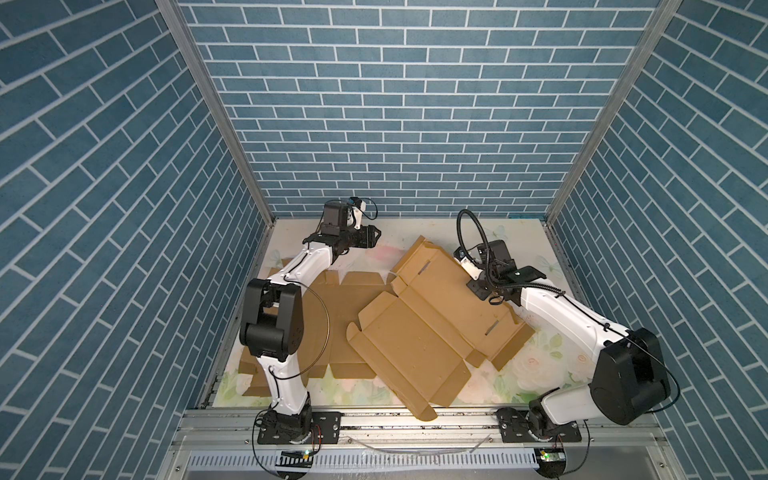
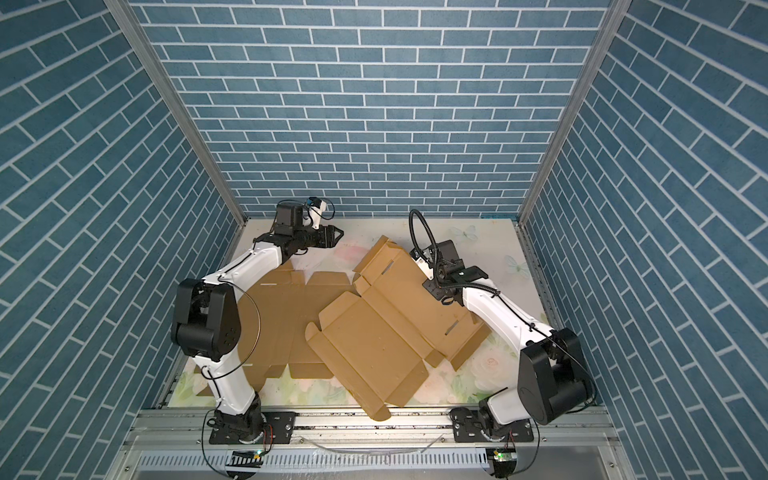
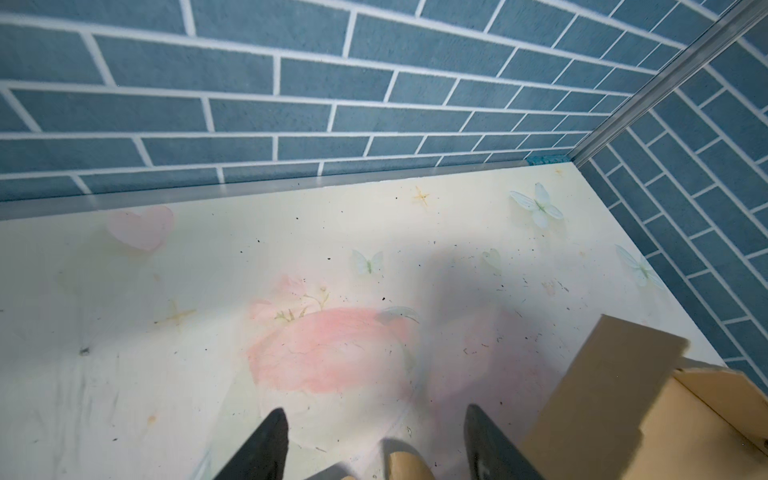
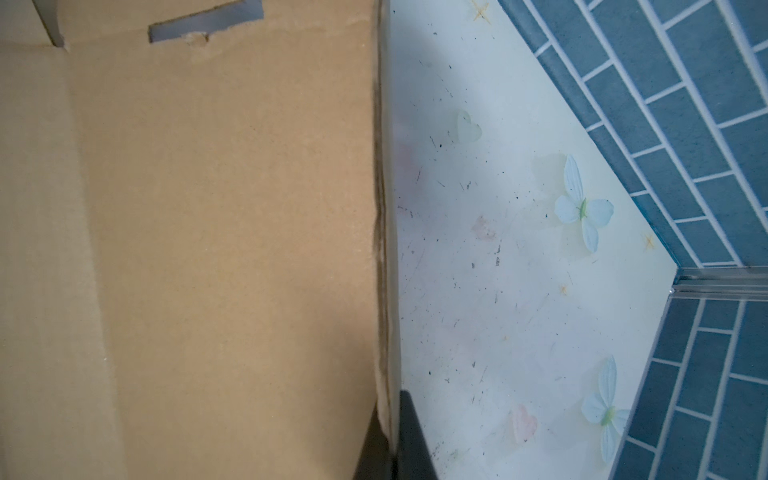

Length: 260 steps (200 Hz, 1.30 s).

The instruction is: Fold the paper box

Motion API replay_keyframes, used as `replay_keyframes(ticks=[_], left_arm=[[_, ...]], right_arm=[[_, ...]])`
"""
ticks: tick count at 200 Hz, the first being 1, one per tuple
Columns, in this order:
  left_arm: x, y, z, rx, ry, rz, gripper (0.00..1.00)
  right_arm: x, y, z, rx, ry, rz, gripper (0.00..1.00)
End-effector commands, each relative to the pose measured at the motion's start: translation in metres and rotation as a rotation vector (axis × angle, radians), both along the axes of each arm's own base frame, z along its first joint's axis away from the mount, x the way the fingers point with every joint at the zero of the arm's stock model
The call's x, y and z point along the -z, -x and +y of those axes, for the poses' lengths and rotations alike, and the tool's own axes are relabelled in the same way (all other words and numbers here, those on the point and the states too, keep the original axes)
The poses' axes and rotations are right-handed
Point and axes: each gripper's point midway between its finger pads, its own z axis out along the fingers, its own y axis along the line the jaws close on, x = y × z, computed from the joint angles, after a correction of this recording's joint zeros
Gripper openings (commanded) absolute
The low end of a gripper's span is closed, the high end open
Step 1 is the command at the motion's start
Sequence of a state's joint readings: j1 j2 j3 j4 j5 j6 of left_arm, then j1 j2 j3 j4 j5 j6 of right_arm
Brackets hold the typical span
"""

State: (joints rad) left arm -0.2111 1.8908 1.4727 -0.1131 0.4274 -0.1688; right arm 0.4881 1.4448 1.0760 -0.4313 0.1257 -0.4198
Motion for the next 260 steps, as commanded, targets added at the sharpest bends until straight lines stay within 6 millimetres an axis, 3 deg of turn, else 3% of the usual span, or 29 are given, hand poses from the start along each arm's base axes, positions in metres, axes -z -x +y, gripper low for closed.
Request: replay_keyframes(ticks=[1, 68, 112, 154, 203, 224, 260], left_arm=[[0.006, -0.004, -0.018, 0.046, 0.026, 0.033, 0.68], [0.038, -0.035, -0.04, 0.09, 0.044, 0.103, 0.67], [0.049, -0.018, -0.077, 0.202, 0.065, 0.142, 0.67], [0.056, -0.004, -0.095, 0.296, 0.161, 0.223, 0.65], [0.036, 0.008, -0.106, 0.333, 0.198, 0.196, 0.64], [0.042, 0.013, -0.106, 0.33, 0.17, 0.187, 0.64], [0.069, 0.016, -0.102, 0.308, 0.144, 0.229, 0.64]], right_arm=[[-0.005, 0.007, 0.009, -0.055, -0.038, -0.01, 0.0], [-0.014, 0.007, 0.01, -0.06, -0.05, -0.031, 0.0], [-0.019, 0.001, 0.008, -0.031, -0.051, -0.069, 0.0], [-0.027, -0.006, 0.005, -0.017, -0.042, -0.122, 0.0], [-0.034, -0.02, -0.008, 0.019, 0.085, -0.246, 0.0], [-0.031, -0.02, -0.005, -0.014, 0.184, -0.308, 0.0], [-0.023, -0.017, 0.002, -0.075, 0.344, -0.394, 0.0]])
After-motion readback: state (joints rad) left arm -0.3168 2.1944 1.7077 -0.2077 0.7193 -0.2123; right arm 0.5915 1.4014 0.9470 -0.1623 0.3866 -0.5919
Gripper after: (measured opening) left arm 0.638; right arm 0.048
